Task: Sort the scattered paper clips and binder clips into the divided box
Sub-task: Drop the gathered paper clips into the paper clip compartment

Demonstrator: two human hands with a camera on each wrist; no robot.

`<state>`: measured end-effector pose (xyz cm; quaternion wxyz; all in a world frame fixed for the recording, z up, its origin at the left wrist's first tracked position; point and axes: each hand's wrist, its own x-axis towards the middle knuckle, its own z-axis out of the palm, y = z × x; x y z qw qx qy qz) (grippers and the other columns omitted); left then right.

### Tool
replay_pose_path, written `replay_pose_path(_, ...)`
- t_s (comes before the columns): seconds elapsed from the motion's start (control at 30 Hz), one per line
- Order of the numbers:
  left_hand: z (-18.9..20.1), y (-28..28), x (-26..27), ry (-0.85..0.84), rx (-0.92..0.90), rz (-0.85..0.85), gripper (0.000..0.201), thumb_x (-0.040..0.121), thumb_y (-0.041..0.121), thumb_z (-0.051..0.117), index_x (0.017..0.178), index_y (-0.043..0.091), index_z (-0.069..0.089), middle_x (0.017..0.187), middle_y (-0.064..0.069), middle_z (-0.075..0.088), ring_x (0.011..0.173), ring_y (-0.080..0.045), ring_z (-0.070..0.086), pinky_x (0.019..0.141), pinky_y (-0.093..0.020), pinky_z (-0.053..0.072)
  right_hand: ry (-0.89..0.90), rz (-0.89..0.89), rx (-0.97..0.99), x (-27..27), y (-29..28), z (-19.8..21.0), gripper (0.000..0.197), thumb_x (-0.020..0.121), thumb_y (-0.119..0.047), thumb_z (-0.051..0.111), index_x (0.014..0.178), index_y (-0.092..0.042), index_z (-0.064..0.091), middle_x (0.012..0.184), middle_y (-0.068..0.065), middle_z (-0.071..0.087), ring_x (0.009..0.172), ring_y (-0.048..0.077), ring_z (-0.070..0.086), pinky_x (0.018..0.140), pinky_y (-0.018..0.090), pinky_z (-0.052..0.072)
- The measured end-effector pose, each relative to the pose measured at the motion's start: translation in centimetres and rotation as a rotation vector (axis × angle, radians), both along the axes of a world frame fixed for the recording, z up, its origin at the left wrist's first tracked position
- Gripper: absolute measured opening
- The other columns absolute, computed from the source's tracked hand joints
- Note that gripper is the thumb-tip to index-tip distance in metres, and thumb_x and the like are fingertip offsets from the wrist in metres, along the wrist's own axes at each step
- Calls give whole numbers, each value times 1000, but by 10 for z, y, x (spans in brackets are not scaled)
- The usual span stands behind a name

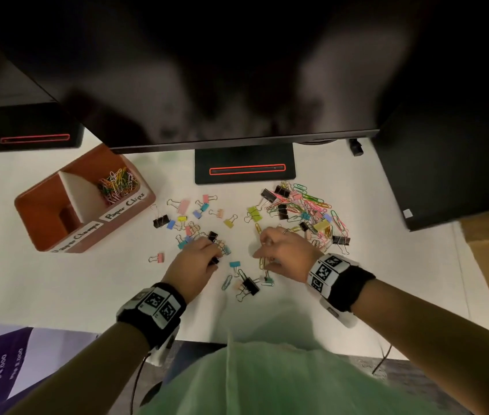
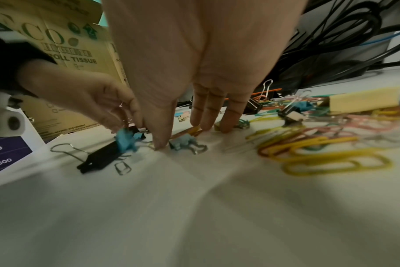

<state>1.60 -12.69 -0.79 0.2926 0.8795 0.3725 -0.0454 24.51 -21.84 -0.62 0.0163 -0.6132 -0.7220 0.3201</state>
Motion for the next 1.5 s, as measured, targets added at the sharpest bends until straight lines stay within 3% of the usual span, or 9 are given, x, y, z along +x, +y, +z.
replay_pose_path(0.17, 10, -8, 0, -47, 121, -83, 18, 74, 18, 74, 88, 14, 64, 92, -3, 60, 81, -25, 59, 68, -34, 51, 41, -72, -71, -2, 11, 0, 31, 87, -23, 62, 117, -17, 63, 116, 7, 49, 108, 25, 50, 89, 32, 45)
replay_pose_path(0.37, 2, -32, 0, 117, -86, -16, 22, 87, 32, 60, 96, 12, 57, 99, 0, 53, 86, -19, 54, 71, -29, 45, 93, -123, -101, 5, 12, 4, 33, 88, -21, 61, 121, -14, 60, 118, 6, 50, 105, 22, 55, 88, 30, 47)
replay_pose_path(0.57, -9, -31, 11, 84, -124, 75, 13, 91, 22, 55, 92, 9, 59, 93, 2, 46, 83, -17, 50, 74, -28, 45, 20, -43, -141, 10, 13, 7, 35, 91, -16, 56, 126, -16, 57, 120, 7, 50, 107, 23, 54, 90, 33, 48)
replay_pose_path(0.7, -12, -28, 13, 71, -136, 69, 7, 87, 16, 60, 89, 9, 60, 96, -2, 51, 87, -18, 51, 78, -31, 48, -34, -15, -99, 8, 16, 7, 25, 91, -22, 56, 114, -16, 64, 113, 7, 54, 104, 25, 55, 83, 32, 49)
replay_pose_path(0.83, -9, -25, 15, 65, -161, 40, 5, 87, 13, 58, 85, 9, 56, 82, 3, 49, 80, -16, 48, 70, -27, 42, -67, 20, -29, 8, 17, 4, 22, 89, -25, 58, 107, -15, 68, 110, 6, 55, 103, 25, 52, 84, 34, 47)
replay_pose_path(1.0, -9, -22, 15, -44, -165, -36, 16, 89, 9, 54, 101, 11, 62, 92, 1, 54, 82, -10, 46, 74, -22, 41, -98, 68, -102, 8, 22, 7, 21, 93, -21, 51, 109, -15, 63, 110, 4, 62, 104, 22, 54, 85, 33, 47)
replay_pose_path(1.13, -5, -24, 30, -101, -155, -45, 13, 87, 17, 60, 93, 9, 68, 91, -3, 55, 80, -13, 52, 76, -25, 46, -76, 7, -155, 8, 22, 7, 20, 93, -20, 50, 108, -15, 62, 109, 7, 63, 101, 24, 57, 84, 35, 50)
replay_pose_path(1.27, -5, -30, 44, 22, -210, 21, 11, 87, 23, 58, 88, 14, 63, 82, 3, 51, 79, -15, 52, 74, -28, 45, -47, -80, -178, 11, 26, 8, 21, 94, -23, 50, 109, -14, 62, 109, 7, 62, 100, 24, 58, 86, 34, 49)
replay_pose_path(1.5, -5, -30, 57, 165, -102, 25, 14, 90, 26, 53, 93, 15, 59, 93, -2, 60, 87, -20, 57, 78, -36, 49, -4, -294, -186, 6, 57, 10, 27, 91, -19, 55, 116, -10, 58, 113, 9, 64, 102, 24, 59, 87, 35, 49)
